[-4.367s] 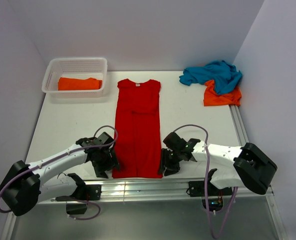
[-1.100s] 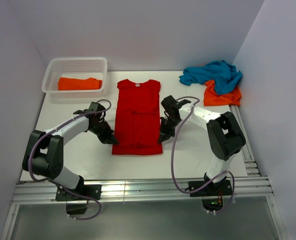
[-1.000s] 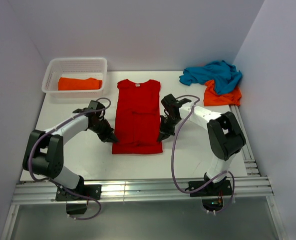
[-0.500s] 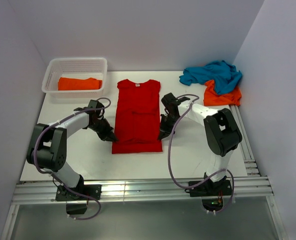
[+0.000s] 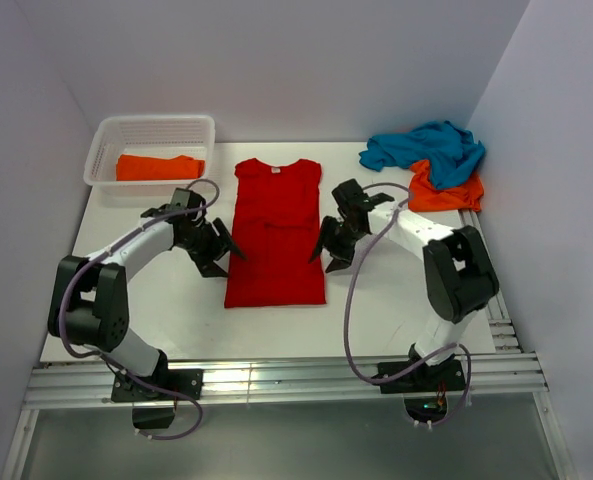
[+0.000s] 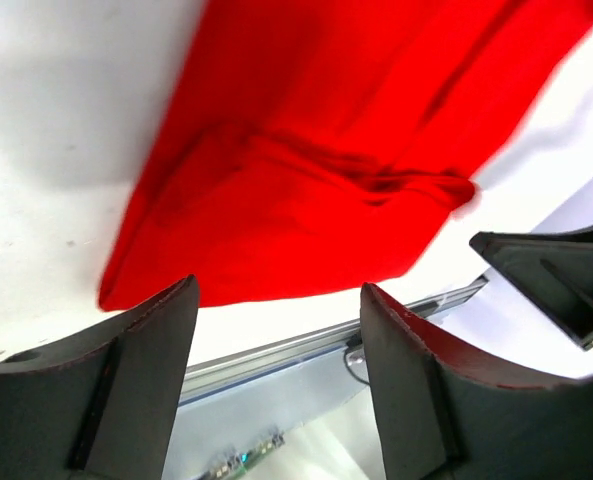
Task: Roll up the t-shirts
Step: Roll the tshirt
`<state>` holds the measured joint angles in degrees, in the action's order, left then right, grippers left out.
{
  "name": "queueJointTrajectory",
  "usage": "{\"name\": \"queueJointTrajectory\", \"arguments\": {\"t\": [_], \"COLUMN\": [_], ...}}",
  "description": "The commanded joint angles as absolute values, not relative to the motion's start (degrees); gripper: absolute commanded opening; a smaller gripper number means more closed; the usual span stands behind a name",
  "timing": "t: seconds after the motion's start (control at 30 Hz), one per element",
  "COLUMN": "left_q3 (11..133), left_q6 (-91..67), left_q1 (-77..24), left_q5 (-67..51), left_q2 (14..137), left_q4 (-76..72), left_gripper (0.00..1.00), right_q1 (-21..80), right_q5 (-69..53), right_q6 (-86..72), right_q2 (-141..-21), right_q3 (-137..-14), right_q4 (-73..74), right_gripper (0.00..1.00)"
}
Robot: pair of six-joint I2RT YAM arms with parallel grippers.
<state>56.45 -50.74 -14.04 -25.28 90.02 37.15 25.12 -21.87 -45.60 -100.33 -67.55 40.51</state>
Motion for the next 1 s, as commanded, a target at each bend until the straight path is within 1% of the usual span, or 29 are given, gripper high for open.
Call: {"name": "queueJointTrajectory", "arguments": {"t": [0.0, 0.07, 0.1, 0.17, 0.2, 0.23, 0.33, 0.37, 0.4, 0.57, 0.6, 0.63, 0.77, 0.97], "left_q3": [60.5, 61.4, 61.5, 60.5, 58.4, 57.1, 52.3, 51.1, 48.7, 42.7, 41.1, 40.3, 37.3, 33.9], "left_q6": [-50.8, -50.0, -49.4, -47.8, -47.4, -47.1, -46.1, -45.4, -45.1, -44.3, -44.2, -44.4, -44.6, -45.3], "left_q1": [-13.5, -13.4, -13.4, -13.4, -13.4, -13.4, -13.5, -13.5, -13.5, -13.5, -13.5, -13.5, -13.5, -13.5], "left_q5": [-24.0, -23.1, -22.9, -23.5, -24.4, -27.3, -29.6, -29.8, -29.5, -29.3, -29.2, -29.2, -28.7, -29.4], "left_q2": [87.1, 85.5, 83.8, 81.9, 80.5, 80.1, 79.6, 79.3, 77.9, 74.3, 74.0, 73.7, 73.2, 74.8], "left_q4": [36.9, 36.6, 36.0, 33.5, 32.4, 31.0, 29.4, 29.2, 29.0, 28.7, 28.6, 28.3, 26.4, 22.3], "left_gripper": [0.71, 0.72, 0.72, 0.71, 0.7, 0.68, 0.66, 0.66, 0.67, 0.78, 0.79, 0.82, 0.84, 0.83], "right_q1": [24.0, 23.9, 23.9, 24.0, 24.1, 24.1, 24.2, 24.3, 24.3, 24.3, 24.3, 24.3, 24.3, 25.0], "right_q5": [-20.0, -18.6, -18.5, -20.8, -24.0, -25.4, -27.9, -27.9, -28.4, -29.4, -29.5, -30.0, -31.2, -33.6], "right_q6": [-48.9, -48.3, -47.1, -45.6, -44.5, -44.1, -43.1, -42.8, -42.6, -43.1, -43.1, -43.2, -43.9, -48.5], "right_q2": [-91.0, -88.5, -86.1, -82.9, -82.4, -82.2, -82.6, -82.1, -81.7, -78.3, -78.1, -77.7, -77.6, -78.4], "right_q3": [-65.4, -64.8, -63.6, -61.2, -58.5, -57.2, -53.3, -51.2, -49.9, -43.3, -42.5, -41.7, -37.0, -31.3], "right_q4": [33.2, 31.3, 30.2, 25.0, 23.3, 21.7, 21.6, 21.5, 20.8, 19.4, 19.2, 18.6, 15.3, 7.7], "right_gripper": [0.61, 0.61, 0.6, 0.54, 0.51, 0.47, 0.46, 0.47, 0.51, 0.62, 0.67, 0.7, 0.71, 0.7]}}
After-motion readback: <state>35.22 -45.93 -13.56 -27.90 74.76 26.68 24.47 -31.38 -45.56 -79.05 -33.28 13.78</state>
